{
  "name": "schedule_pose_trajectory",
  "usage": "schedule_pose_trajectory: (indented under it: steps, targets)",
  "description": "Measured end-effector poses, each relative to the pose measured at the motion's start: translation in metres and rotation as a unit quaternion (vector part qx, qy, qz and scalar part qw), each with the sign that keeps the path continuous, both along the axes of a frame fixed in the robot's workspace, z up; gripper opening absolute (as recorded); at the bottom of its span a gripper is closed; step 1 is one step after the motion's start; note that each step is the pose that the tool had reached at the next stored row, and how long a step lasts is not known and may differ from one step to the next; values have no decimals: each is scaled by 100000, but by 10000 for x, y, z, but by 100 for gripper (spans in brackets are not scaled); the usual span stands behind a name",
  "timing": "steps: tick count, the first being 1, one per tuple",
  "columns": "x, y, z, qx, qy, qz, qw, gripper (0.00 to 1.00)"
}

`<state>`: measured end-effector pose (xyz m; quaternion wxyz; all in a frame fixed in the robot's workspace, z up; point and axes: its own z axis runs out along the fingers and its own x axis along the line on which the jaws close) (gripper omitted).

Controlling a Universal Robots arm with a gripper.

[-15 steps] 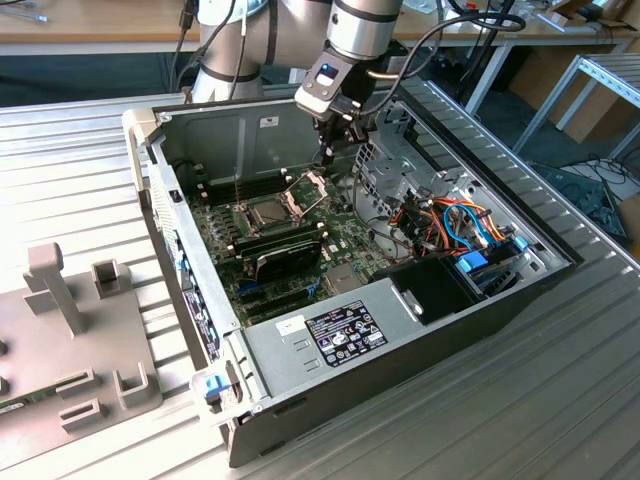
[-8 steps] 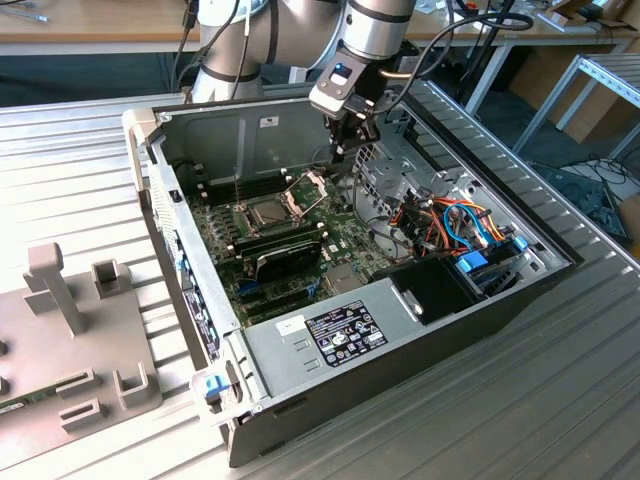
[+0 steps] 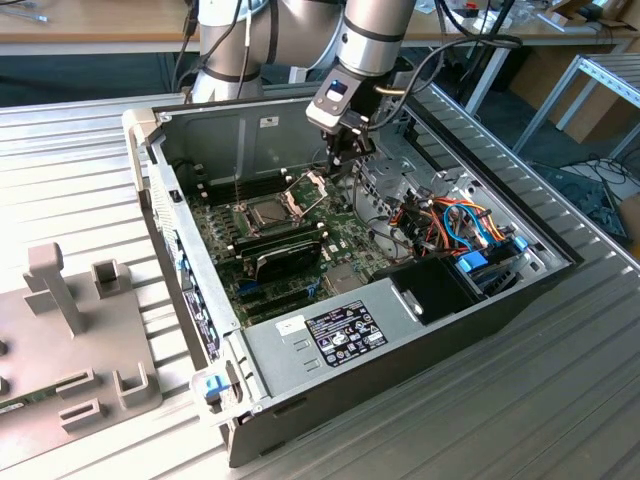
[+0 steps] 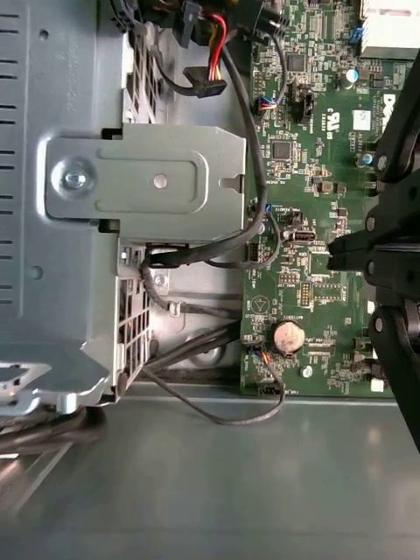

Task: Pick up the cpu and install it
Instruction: 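Close the cpu cover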

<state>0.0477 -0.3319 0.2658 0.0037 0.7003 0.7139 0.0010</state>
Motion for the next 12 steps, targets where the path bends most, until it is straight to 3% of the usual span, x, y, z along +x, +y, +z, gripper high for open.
schedule_pose_trajectory:
  steps: [6, 12]
  targets:
    - [1, 0, -183, 4, -2, -6, 100000, 11]
    - [-57, 0, -192, 1, -20, 1, 100000, 11]
